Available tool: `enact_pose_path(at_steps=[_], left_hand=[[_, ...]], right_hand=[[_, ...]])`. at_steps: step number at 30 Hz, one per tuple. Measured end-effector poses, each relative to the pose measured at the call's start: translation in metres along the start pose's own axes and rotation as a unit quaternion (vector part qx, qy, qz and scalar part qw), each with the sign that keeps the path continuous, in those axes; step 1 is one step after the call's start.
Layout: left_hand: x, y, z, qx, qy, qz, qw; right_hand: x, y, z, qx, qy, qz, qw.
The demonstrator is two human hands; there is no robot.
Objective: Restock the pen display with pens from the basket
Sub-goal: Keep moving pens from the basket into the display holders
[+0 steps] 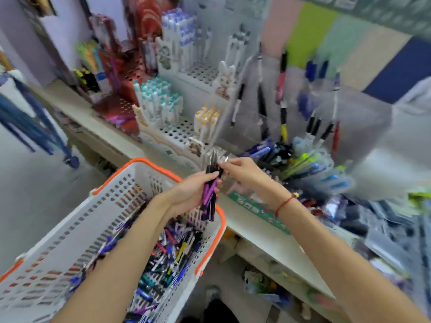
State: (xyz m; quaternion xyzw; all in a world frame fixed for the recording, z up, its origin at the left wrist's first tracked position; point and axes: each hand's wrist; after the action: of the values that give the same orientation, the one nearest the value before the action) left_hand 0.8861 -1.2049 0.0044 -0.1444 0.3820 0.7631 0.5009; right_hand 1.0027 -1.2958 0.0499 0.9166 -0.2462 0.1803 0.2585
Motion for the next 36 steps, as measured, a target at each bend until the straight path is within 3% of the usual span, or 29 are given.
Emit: enact_pose_path(at_steps=[6,13,20,24,30,34,36], left_hand=[[-0.068,-0.038,0.013,-0.025,0.033,0.0,0.999],[-0.123,-0.067,0.017,-0.038,-0.026,-0.03,0.998],[-0.153,-0.087,0.027,-0.045,-0.023,-0.019,0.999],[-0.163,-0.099,0.031,-0.042,0.017,-0.027,0.999],[-0.178,-0.105,0.034,-0.017,0.014,-0.055,0.998],[-0.185,-0.105,0.035,-0.01,0.006,-0.078,0.997],[-0.187,-0.105,0.034,-0.006,0.008,-0.086,0.996]], right_hand=[[0.054,0.006,0.01,0.017,-0.044,0.058,0.997],[0.108,0.004,0.033,0.034,-0.055,0.237,0.969],[0.163,0.037,0.022,0.099,-0.22,0.3,0.923],[0.183,0.042,0.023,0.134,-0.246,0.421,0.863],[0.217,0.04,0.03,0.177,-0.296,0.598,0.723],[0.229,0.034,0.032,0.252,-0.185,0.68,0.663],[0.236,0.03,0.031,0.255,-0.071,0.684,0.68]])
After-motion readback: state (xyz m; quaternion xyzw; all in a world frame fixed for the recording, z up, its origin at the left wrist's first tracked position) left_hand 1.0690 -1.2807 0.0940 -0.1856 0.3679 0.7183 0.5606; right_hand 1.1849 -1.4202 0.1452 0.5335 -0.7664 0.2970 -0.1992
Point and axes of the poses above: each hand's wrist, its own y-axis away from the middle knuckle, its own x-axis out of the back of the hand, z = x × y, and after that the axes turned 8 degrees about y, right-handed
